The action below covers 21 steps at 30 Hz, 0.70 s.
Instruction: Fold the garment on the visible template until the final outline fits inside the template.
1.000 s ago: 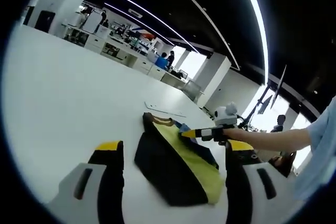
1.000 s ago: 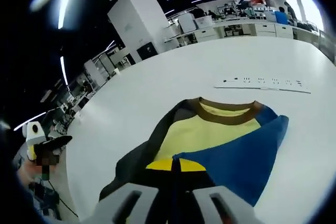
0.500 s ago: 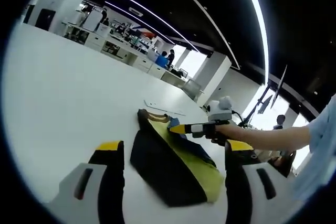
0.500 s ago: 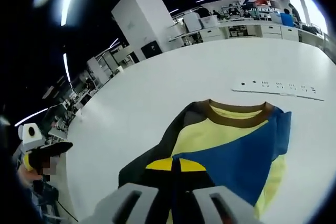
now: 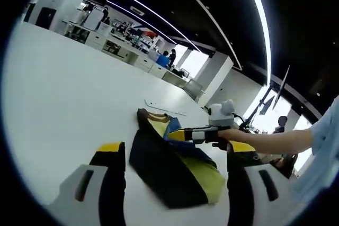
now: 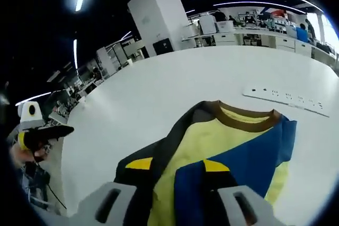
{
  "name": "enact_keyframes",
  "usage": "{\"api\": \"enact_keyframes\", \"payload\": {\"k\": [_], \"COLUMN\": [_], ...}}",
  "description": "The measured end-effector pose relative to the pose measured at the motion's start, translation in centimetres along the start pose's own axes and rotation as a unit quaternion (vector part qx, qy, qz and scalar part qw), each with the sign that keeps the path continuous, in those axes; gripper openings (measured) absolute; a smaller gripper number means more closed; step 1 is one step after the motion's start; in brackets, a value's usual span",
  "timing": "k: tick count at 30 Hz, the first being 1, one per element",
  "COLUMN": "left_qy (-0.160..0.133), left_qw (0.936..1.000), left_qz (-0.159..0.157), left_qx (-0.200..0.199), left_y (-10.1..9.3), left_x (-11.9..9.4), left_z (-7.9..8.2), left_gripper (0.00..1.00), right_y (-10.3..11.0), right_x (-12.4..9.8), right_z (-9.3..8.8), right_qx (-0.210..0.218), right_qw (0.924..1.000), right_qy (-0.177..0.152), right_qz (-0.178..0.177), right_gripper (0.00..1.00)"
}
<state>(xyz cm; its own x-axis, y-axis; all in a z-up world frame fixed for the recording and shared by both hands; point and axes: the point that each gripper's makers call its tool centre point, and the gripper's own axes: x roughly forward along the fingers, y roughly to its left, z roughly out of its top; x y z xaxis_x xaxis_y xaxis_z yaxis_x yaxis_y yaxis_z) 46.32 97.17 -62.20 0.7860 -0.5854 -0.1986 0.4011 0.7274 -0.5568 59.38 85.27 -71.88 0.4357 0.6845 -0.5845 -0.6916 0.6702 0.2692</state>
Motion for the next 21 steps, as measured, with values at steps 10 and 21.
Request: {"api": "enact_keyframes", "payload": {"k": [10, 21], "left_qy": [0.011, 0.03], "left_qw": [0.9999, 0.999], "left_qz": [-0.01, -0.027], "left_qx": [0.007, 0.018], "left_y": [-0.6, -1.5], "left_x": [0.4, 0.9], "left_z": [-0.6, -1.3], "left_gripper": [0.76, 0.78], "right_y": [-0.8, -2.0], "right_x": [-3.0, -6.3], "right_z": [0.0, -1.9], "right_qx": [-0.028, -0.028], "right_qw": [0.9994, 0.9993], "right_qy": [-0.017, -0.008], "right_qz": [0.009, 0.022], "right_gripper": [0.68, 0.83]}}
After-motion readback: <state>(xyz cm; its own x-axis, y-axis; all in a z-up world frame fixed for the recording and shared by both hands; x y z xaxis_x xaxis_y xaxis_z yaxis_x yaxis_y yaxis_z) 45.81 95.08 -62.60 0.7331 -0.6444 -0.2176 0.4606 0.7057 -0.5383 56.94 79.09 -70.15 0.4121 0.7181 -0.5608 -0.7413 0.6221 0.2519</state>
